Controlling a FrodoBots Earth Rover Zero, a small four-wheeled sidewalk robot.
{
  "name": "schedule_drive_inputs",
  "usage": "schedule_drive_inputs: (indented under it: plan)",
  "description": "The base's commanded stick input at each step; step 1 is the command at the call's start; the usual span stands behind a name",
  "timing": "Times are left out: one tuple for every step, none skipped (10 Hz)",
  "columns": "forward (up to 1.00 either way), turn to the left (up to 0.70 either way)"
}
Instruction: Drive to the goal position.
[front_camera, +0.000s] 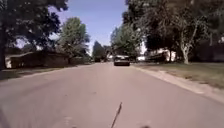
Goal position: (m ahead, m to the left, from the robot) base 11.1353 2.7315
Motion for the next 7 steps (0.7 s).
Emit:
schedule_drive_inputs:
  plan:
    - [0.69,0.03]
    - [0.69,0.03]
    - [0.69,0.03]
    - [0.69,0.03]
    - [0.69,0.03]
    - [0.69,0.03]
    - [0.69,0.03]
